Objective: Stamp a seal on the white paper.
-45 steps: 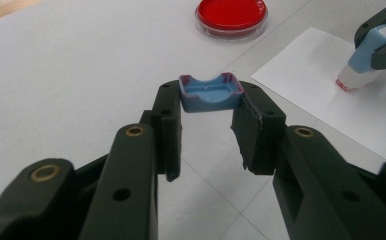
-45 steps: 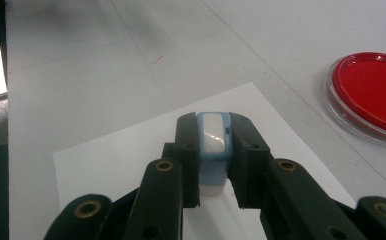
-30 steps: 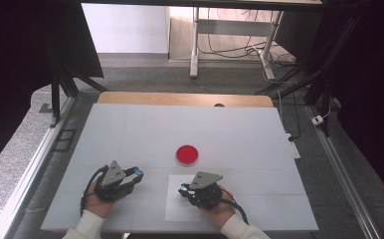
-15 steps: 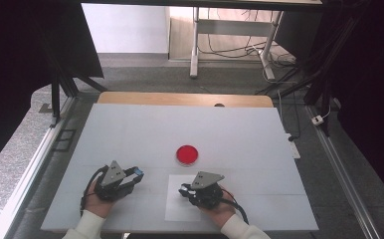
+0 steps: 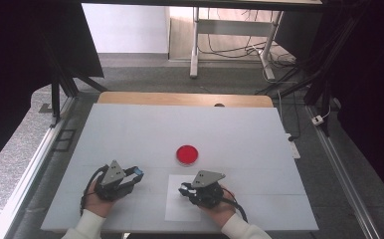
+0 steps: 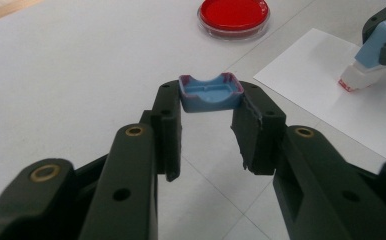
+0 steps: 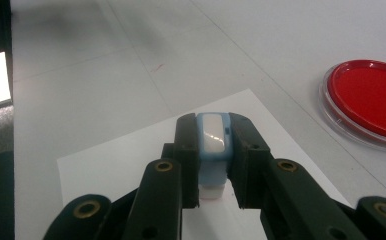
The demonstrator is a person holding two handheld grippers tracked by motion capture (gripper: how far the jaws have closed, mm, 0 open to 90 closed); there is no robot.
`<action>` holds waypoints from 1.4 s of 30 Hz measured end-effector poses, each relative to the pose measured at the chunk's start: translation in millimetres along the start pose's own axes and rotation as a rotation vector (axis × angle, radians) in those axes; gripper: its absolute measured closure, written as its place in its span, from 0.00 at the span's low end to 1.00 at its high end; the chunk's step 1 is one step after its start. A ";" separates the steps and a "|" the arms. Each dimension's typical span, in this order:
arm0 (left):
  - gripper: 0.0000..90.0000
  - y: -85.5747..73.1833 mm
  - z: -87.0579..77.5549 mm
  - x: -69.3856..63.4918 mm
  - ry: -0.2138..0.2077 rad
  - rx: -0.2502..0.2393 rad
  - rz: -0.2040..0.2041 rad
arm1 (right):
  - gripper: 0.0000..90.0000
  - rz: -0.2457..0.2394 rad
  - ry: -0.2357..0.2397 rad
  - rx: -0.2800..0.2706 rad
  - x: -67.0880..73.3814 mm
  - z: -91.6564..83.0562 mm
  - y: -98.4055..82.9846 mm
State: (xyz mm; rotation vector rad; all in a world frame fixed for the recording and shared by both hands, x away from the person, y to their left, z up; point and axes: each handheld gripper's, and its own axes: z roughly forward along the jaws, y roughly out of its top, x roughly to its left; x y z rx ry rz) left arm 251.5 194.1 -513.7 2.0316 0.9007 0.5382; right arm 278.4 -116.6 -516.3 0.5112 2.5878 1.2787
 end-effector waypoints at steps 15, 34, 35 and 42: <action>0.71 -0.3 0.3 0.3 -0.001 0.001 0.001 | 0.83 0.025 0.008 -0.068 -3.5 -12.7 7.2; 0.71 -0.4 0.9 0.2 0.000 0.005 0.004 | 0.83 0.096 0.014 -0.149 -13.8 -27.4 9.9; 0.71 -0.4 0.9 0.2 0.000 0.005 0.005 | 0.83 0.104 0.013 -0.158 -15.1 -29.1 10.0; 0.71 -0.6 0.9 0.3 0.000 0.005 0.004 | 0.83 0.127 -0.014 -0.202 -23.3 -41.2 12.7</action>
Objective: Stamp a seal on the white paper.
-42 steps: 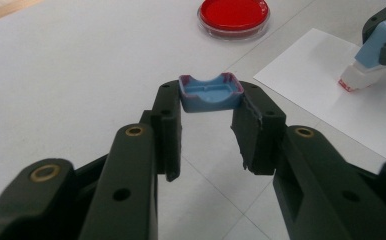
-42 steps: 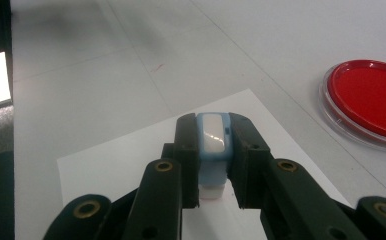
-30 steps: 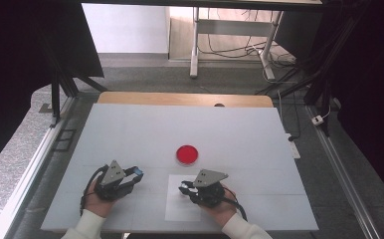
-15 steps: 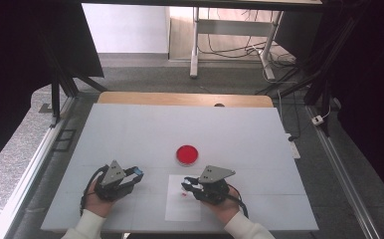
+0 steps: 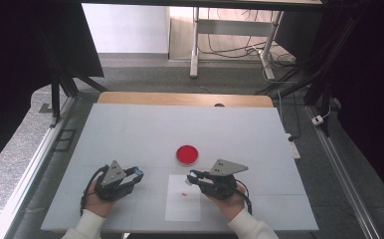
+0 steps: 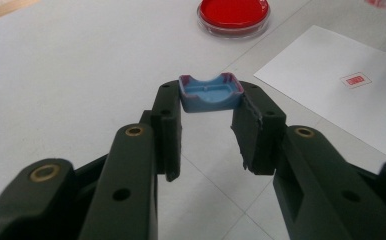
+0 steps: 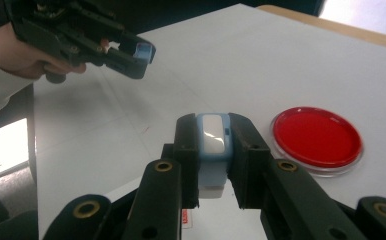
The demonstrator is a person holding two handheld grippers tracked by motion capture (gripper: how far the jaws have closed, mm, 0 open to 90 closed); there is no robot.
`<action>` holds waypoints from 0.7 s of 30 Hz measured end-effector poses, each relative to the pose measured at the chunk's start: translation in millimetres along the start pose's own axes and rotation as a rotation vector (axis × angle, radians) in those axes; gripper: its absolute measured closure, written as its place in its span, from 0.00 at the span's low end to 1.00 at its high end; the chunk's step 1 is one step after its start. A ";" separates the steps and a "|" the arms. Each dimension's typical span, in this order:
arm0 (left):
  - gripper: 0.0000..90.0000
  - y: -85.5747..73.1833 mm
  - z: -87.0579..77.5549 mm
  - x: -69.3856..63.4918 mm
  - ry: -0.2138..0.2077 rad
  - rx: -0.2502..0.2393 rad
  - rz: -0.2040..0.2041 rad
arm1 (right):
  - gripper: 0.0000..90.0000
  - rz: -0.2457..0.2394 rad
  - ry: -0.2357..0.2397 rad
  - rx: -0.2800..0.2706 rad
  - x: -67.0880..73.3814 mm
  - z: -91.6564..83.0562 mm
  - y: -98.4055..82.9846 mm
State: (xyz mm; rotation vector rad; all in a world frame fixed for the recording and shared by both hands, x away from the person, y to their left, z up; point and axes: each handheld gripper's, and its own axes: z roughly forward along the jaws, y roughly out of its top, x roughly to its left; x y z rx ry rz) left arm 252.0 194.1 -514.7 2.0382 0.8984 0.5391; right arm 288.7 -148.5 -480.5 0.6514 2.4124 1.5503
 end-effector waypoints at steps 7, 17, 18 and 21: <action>0.71 0.1 0.2 -0.2 -0.001 0.003 0.002 | 0.83 0.021 -0.036 -0.043 -11.0 -13.5 5.4; 0.71 -0.2 1.4 0.1 0.002 0.005 -0.002 | 0.83 0.047 -0.087 -0.092 -25.3 -30.6 10.5; 0.71 -0.2 1.3 0.0 0.001 0.004 -0.001 | 0.83 0.050 -0.091 -0.096 -27.0 -31.8 10.5; 0.71 -0.2 0.8 -0.1 0.002 0.003 0.000 | 0.83 0.060 -0.101 -0.103 -30.3 -34.7 10.5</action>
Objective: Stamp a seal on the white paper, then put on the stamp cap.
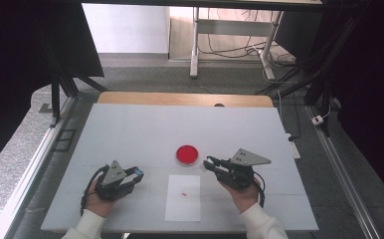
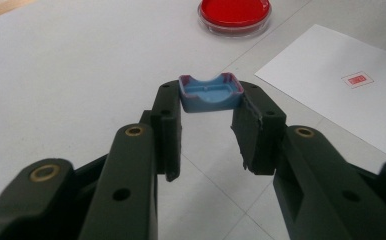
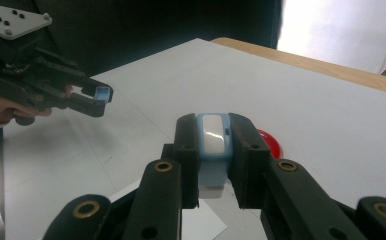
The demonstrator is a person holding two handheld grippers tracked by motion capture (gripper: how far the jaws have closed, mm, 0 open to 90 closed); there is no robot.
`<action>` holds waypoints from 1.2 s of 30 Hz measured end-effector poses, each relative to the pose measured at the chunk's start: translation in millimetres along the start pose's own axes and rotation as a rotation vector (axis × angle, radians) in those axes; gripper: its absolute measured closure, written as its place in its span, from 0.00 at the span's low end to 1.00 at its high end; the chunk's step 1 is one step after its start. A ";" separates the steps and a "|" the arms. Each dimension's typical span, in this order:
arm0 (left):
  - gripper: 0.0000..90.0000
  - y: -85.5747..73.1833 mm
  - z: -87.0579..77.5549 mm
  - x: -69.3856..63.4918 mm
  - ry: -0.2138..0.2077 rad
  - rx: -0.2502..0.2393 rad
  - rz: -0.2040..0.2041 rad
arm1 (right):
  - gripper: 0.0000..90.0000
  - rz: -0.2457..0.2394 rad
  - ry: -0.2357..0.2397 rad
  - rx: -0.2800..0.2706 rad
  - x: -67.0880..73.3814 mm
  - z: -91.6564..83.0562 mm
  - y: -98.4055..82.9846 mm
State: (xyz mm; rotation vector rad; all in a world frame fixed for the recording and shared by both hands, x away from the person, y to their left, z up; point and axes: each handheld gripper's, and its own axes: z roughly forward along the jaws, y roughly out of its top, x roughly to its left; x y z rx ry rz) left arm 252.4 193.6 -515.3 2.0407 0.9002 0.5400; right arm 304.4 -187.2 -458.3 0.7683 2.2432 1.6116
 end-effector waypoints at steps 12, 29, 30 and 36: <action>0.71 0.0 0.0 -0.4 0.000 0.001 0.001 | 0.83 0.002 -0.005 -0.004 -1.5 -0.5 0.2; 0.71 3.2 1.9 -3.4 -0.007 -0.007 0.008 | 0.83 0.001 -0.006 -0.010 -1.4 -1.5 1.4; 0.71 3.6 2.2 -3.8 -0.007 -0.007 0.010 | 0.83 0.001 -0.006 -0.009 -1.3 -1.3 1.4; 0.71 6.4 4.1 -5.6 -0.012 -0.011 0.013 | 0.83 0.003 -0.005 -0.010 -1.2 -0.3 1.2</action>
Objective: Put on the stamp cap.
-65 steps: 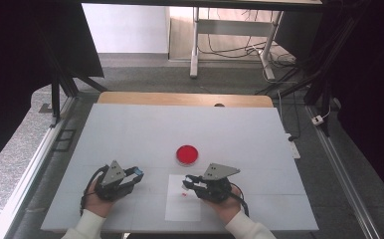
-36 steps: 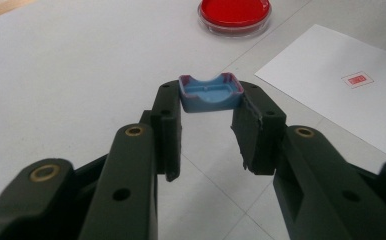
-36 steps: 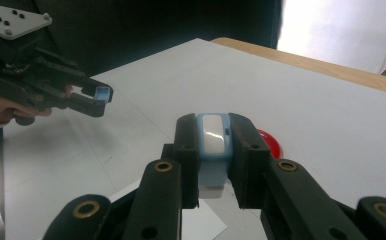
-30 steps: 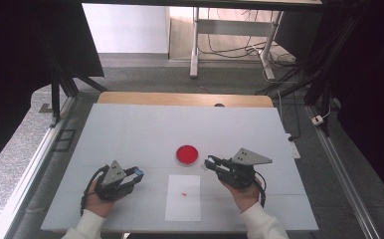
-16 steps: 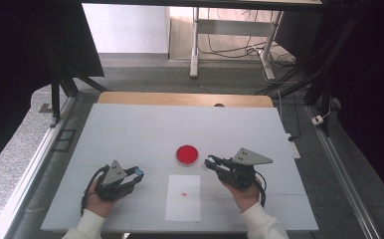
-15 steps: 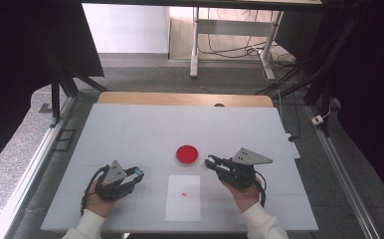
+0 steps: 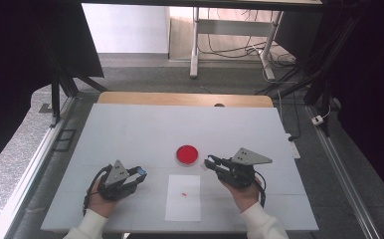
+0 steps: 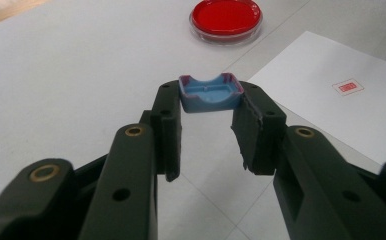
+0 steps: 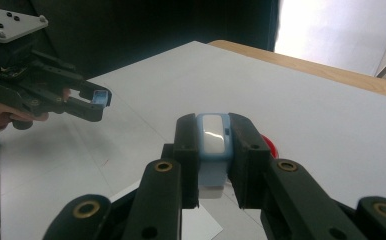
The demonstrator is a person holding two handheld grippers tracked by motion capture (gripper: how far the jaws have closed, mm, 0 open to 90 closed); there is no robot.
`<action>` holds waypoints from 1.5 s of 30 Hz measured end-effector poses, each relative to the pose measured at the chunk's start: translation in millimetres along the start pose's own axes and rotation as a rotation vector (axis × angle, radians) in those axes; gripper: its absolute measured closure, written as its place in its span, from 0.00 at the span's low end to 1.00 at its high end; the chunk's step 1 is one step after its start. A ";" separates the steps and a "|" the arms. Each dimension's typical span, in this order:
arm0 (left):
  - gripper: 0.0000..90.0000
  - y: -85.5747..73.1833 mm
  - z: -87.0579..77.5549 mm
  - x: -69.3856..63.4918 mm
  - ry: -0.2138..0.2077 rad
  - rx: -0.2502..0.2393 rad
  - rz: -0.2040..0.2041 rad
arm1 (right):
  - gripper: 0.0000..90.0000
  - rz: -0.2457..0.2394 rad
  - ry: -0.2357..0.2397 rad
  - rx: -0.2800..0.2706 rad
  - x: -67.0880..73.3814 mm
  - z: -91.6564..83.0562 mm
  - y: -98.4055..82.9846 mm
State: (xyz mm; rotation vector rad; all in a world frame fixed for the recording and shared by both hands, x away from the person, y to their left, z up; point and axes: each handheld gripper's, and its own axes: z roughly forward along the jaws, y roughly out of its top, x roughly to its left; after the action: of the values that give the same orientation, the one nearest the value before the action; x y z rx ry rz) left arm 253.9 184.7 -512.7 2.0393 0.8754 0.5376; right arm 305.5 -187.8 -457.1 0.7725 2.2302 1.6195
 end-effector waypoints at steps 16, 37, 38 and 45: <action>0.71 10.0 10.6 -10.0 -0.025 0.001 0.033 | 0.83 -0.006 -0.005 0.004 0.6 1.7 -0.3; 0.71 32.5 33.6 -26.6 -0.069 -0.006 0.081 | 0.83 -0.007 -0.002 0.009 1.4 3.4 -0.8; 0.71 33.4 34.5 -27.2 -0.069 -0.007 0.081 | 0.83 -0.008 -0.002 0.009 1.4 3.6 -0.8; 0.71 38.2 42.3 -32.9 -0.078 -0.007 0.088 | 0.83 -0.008 -0.001 0.008 1.6 3.9 -0.6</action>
State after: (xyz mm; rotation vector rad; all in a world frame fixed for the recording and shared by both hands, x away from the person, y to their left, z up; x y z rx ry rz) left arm 273.8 122.3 -506.8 2.0851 0.7396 0.5049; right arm 306.1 -184.0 -458.9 0.7655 2.2375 1.6080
